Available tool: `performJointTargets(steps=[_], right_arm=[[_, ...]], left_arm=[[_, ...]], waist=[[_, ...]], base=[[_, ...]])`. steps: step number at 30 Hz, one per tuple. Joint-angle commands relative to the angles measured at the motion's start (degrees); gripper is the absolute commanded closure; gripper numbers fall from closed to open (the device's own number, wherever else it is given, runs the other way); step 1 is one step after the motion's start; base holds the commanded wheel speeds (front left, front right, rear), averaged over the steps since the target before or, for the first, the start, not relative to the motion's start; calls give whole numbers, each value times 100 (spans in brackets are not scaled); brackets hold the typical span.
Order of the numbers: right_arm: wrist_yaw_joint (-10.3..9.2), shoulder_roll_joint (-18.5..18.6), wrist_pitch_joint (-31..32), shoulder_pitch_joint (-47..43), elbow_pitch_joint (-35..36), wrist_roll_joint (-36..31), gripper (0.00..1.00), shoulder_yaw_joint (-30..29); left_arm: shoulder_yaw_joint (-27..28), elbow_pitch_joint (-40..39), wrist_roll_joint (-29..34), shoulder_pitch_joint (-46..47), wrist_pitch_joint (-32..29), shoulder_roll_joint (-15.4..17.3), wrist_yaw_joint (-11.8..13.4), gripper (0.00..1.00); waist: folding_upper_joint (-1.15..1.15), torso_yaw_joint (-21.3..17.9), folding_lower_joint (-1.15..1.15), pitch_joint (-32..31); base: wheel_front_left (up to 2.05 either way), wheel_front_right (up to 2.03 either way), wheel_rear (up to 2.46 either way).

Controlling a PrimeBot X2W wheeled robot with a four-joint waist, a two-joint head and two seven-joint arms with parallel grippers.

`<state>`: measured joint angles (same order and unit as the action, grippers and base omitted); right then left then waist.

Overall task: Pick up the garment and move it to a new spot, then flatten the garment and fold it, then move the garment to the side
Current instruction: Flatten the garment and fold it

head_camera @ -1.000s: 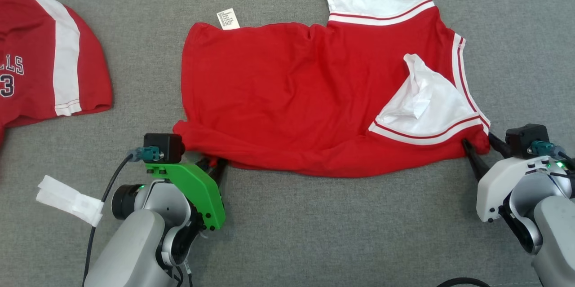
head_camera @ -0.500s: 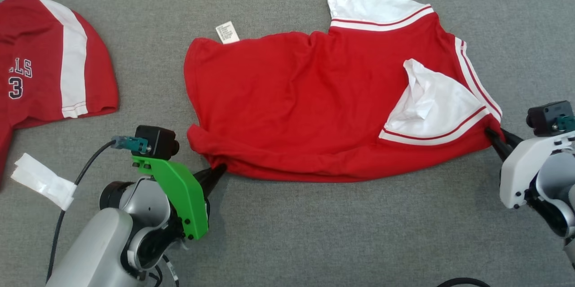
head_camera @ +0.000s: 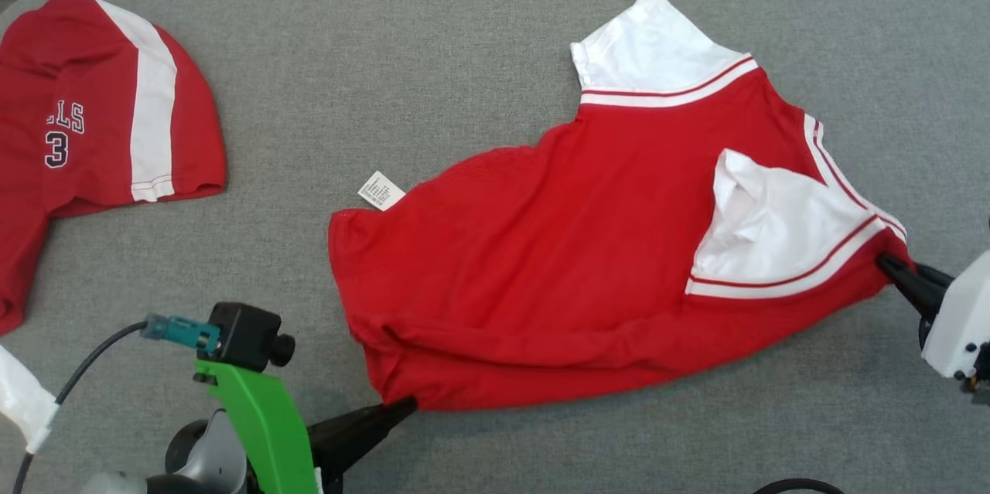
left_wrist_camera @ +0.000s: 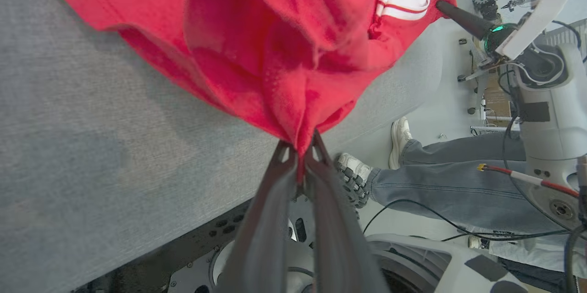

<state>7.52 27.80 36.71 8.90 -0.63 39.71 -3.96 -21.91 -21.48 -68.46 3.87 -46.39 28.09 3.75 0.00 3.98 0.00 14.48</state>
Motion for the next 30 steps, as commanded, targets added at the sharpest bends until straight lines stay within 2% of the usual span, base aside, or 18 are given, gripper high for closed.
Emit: performJointTargets(steps=[1, 8, 12, 15, 16, 22, 24, 25, 27, 28, 29, 30], right_arm=[[-7, -96, 231, -226, 66, 56, 100, -213], [-7, -455, 795, -864, 189, -8, 100, -498], [-7, -674, 675, -1123, 314, -138, 100, -680], [-7, -865, 404, -1291, 323, -200, 100, -834], [-7, -915, 354, -1380, 298, -210, 100, -837], [-8, -1053, -64, -1681, 85, -294, 100, -1019], [-8, -1092, -266, -1725, 17, -387, 100, -1004], [-8, -1086, -402, -1729, -5, -448, 65, -981], [-8, -1110, -664, -1725, -101, -554, 0, -934], [-8, -1125, -749, -1725, -152, -578, 0, -882], [-7, -1126, -823, -1718, -204, -600, 0, -842], [-7, -1112, -908, -1704, -240, -634, 0, -813]], left_arm=[[48, 5, -62, -203, -9, 94, -19, 100], [-179, 330, 369, -503, 195, 206, -232, 100], [-293, 720, 725, -630, 532, 163, -380, 81], [-301, 1041, 1044, -704, 859, 178, -462, 84], [-321, 1122, 1071, -755, 936, 170, -493, 89], [-282, 1346, 1037, -969, 1190, 102, -557, 96], [-290, 1360, 1029, -1043, 1229, 94, -557, 89], [-298, 1371, 1042, -1066, 1249, 90, -545, 77], [-329, 1387, 1074, -1117, 1258, 87, -516, 64], [-344, 1393, 1101, -1140, 1261, 92, -506, 56], [-360, 1401, 1111, -1172, 1263, 99, -491, 45], [-368, 1399, 1109, -1206, 1266, 106, -482, 25]], waist=[[0, 1, 0, 8], [0, 4, 0, 20], [0, -20, 0, 2], [0, -18, 0, -27], [0, -23, 0, -38], [0, -57, 0, -102], [0, -63, 0, -120], [0, -68, 0, -123], [0, -77, 0, -134], [0, -81, 0, -140], [0, -89, 0, -148], [0, -96, 0, -152]], base=[[0, 0, 0], [0, 0, 0], [0, 0, 0], [0, 0, 0], [0, 0, 0], [0, 0, 0], [0, 0, 0], [0, 0, 0], [0, 0, 0], [0, 0, 0], [0, 0, 0], [0, 0, 0]])
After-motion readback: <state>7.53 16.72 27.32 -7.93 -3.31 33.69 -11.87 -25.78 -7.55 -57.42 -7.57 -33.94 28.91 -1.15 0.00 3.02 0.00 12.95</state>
